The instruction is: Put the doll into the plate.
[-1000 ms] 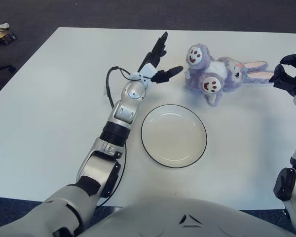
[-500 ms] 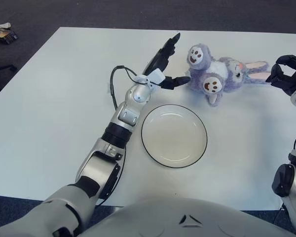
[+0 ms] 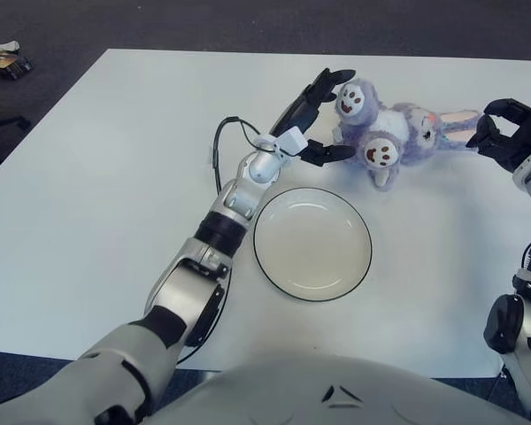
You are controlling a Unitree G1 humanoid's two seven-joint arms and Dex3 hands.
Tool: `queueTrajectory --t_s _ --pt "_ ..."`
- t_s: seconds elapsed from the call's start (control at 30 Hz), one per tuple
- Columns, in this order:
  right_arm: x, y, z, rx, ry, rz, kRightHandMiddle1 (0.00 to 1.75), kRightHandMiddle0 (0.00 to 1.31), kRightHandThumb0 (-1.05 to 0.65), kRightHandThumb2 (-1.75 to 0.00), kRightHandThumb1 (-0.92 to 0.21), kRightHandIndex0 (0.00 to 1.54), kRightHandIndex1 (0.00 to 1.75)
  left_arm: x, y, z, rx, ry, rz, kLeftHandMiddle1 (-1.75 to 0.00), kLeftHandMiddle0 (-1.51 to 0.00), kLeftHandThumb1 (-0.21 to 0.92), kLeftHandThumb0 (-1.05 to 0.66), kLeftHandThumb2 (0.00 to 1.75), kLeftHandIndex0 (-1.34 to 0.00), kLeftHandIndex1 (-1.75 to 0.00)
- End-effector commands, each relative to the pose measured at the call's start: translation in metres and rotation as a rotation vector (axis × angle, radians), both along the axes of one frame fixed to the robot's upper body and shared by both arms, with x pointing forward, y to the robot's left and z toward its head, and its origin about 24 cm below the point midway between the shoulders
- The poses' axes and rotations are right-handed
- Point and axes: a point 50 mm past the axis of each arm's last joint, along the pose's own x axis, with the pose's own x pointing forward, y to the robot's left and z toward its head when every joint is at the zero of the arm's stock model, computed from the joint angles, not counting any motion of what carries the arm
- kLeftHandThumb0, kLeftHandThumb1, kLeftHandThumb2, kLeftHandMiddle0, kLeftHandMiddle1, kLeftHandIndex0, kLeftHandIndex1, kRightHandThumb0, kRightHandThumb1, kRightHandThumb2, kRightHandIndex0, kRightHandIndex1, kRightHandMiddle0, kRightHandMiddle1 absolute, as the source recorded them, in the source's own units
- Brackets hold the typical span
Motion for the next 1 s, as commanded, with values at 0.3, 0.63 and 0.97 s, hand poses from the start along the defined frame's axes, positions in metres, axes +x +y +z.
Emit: queueTrajectory --t_s 0.3,0.63,0.97 --pt "-0.01 0.013 0.004 0.002 -0.071 0.066 1.64 0.67 -0.01 -1.61 -0.04 0.8 1.75 0.014 -0.015 0.002 0.009 -0.004 -0.05 -1.19 0.0 0.23 -0.62 0.93 0.0 -1.18" --pt "-0.015 0.018 0.005 -0.017 -0.095 0.138 1.74 0.52 -0.01 -1.54 -0.13 0.76 1.71 0.017 -0.026 0.007 -0.048 0.022 -0.09 -1.3 0.0 0.2 -0.51 1.01 0.0 -1.24" --pt "-0.024 0.028 0.009 -0.004 -0.137 0.174 1.75 0.49 -0.01 -1.49 -0.16 0.76 1.68 0.02 -0.037 0.01 -0.08 0.079 -0.121 -1.27 0.0 0.17 -0.34 1.1 0.0 -1.25"
